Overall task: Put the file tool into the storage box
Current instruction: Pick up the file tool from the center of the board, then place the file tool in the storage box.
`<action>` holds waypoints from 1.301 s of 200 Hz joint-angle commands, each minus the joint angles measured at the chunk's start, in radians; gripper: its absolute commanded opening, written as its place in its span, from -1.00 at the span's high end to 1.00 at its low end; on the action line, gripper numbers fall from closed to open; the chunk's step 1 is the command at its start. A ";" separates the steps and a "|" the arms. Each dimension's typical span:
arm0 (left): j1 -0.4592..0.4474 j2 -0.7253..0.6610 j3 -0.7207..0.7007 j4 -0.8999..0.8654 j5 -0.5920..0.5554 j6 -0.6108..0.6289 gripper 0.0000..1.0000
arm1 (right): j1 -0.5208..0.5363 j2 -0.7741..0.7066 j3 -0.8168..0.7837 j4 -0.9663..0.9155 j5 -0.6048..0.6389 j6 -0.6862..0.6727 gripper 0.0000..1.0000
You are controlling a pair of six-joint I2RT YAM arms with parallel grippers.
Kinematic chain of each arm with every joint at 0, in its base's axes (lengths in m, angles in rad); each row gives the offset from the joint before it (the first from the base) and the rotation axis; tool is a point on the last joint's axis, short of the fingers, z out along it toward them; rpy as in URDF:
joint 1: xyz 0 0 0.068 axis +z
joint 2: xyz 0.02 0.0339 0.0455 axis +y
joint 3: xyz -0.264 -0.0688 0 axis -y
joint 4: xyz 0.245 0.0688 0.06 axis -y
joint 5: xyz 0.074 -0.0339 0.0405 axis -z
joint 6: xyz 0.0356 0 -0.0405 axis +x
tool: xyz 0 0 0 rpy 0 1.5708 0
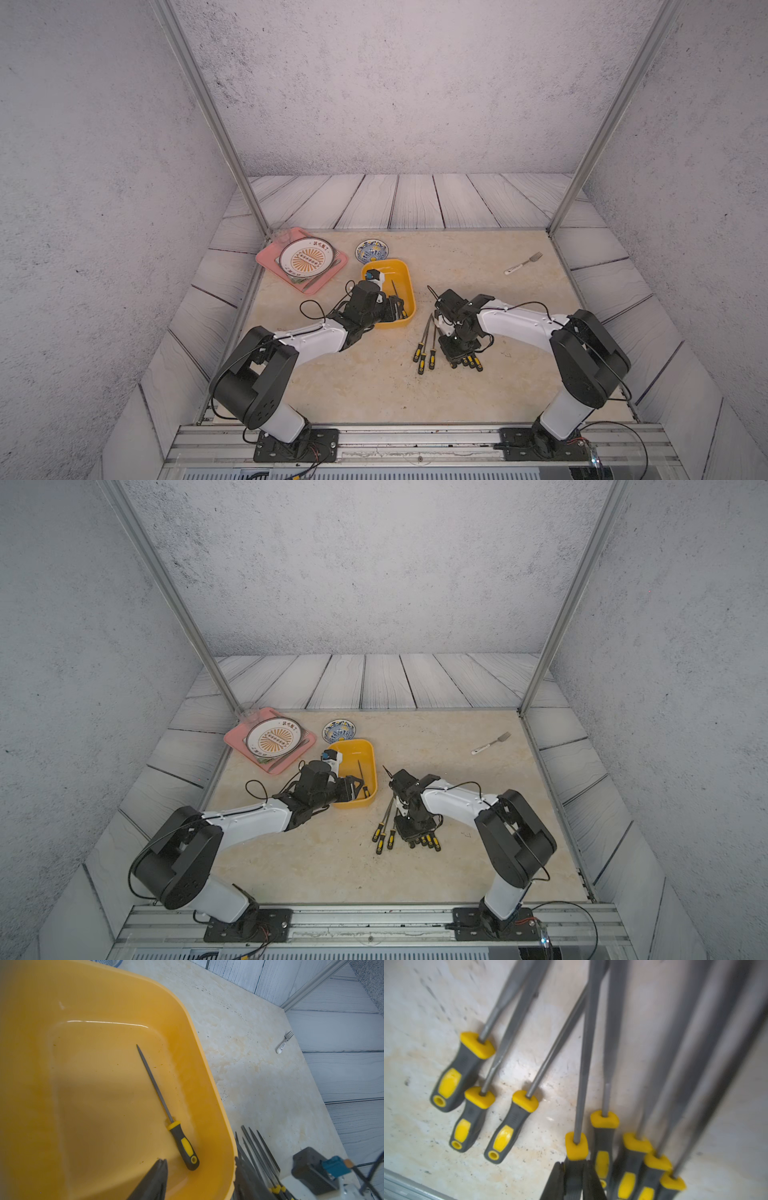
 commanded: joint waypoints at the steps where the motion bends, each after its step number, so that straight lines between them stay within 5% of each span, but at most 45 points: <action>1: -0.018 -0.009 0.036 0.025 0.038 -0.002 -0.14 | -0.002 -0.090 0.034 0.001 0.037 -0.015 0.83; 45: -0.045 0.023 0.064 0.125 0.139 -0.043 -0.15 | -0.002 -0.091 0.085 0.054 -0.118 -0.057 0.82; 126: -0.096 0.131 0.136 0.151 0.223 -0.070 -0.13 | -0.003 -0.058 0.219 0.051 -0.186 -0.093 0.80; 140: -0.097 0.138 0.143 0.151 0.232 -0.070 0.01 | -0.003 -0.056 0.229 0.056 -0.191 -0.088 0.80; 163: -0.097 0.138 0.146 0.151 0.240 -0.068 0.70 | -0.003 -0.056 0.226 0.068 -0.179 -0.081 0.80; 183: -0.097 0.130 0.143 0.140 0.230 -0.060 0.97 | -0.002 -0.059 0.224 0.067 -0.170 -0.078 0.79; 197: -0.097 0.125 0.145 0.128 0.220 -0.050 1.00 | -0.003 -0.065 0.221 0.070 -0.153 -0.073 0.73; 228: -0.080 0.103 0.184 0.082 0.164 0.019 1.00 | -0.003 -0.109 0.187 0.103 -0.096 -0.040 0.27; 260: -0.020 0.083 0.243 0.044 0.041 0.080 1.00 | -0.003 -0.169 0.135 0.142 -0.063 -0.035 0.22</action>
